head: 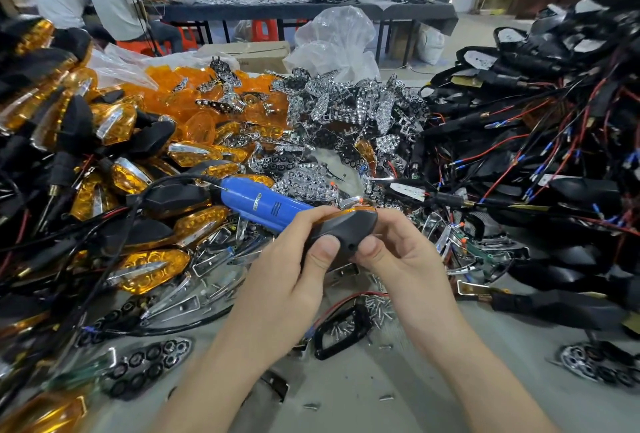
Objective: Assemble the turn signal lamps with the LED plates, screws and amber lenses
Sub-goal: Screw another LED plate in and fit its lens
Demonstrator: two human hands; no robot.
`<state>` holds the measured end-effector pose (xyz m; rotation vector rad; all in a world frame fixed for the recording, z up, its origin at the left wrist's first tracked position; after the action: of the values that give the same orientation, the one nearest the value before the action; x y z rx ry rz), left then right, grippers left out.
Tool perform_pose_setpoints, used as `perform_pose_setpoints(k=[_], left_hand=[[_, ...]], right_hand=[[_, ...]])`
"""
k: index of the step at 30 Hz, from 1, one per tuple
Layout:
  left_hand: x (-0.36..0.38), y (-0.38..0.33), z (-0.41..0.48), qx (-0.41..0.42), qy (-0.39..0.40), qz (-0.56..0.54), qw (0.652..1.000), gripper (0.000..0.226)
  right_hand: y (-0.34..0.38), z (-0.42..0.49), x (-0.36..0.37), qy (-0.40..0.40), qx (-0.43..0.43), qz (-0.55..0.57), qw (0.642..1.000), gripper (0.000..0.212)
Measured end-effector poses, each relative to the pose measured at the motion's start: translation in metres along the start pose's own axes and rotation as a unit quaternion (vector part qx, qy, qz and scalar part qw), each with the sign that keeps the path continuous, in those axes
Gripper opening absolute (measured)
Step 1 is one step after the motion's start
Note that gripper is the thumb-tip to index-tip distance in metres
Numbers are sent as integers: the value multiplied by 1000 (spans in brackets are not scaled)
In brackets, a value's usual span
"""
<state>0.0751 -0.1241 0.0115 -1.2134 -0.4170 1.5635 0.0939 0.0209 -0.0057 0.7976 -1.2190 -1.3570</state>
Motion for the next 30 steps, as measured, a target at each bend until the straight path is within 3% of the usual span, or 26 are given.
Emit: perform_pose_setpoints(k=[2,6,15,19,22,24,27,30], left_hand=[[3,0,-1,-7,6,-7,1000,41],[5,-2,-1,-13,14,-28,999,45],[6,-5,-2,-31,-1,-86,996,39],[7,-3,-2,-42,-14,-114,992,35],[9,-3,-2,-51,0,-127,991,38],[13,-3,-3,-57,6,-97,994,38],[2,-8,-2,-26,-75,58,995,49],[-11,-28,-4,65,-148,135,978,26]], right_hand=[[-1,-1,-2,-10,-1,12,1000,34],[-4,0,-5,-18,-1,11,1000,15],[-2,2,-6,-16,11,15,1000,20],[-2,-2,12,54,0,6,999,48],[-8,-11,27,92,18,16,995,45],[-5,-8,25,73,9,10,997,40],[-4,0,11,18,22,57,998,47],[-10,6,-14,-75,62,138,986,44]])
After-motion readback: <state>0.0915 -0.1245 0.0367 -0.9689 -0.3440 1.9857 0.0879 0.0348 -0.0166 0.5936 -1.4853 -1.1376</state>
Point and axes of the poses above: each hand's wrist, its own z-axis towards the middle knuckle, its own x-axis out of the palm, y = z × x, the point moved 8 cm from there along z, towards the middle knuckle, and after that the axes turned 5 degrees about -y, right-handed, at the moved point
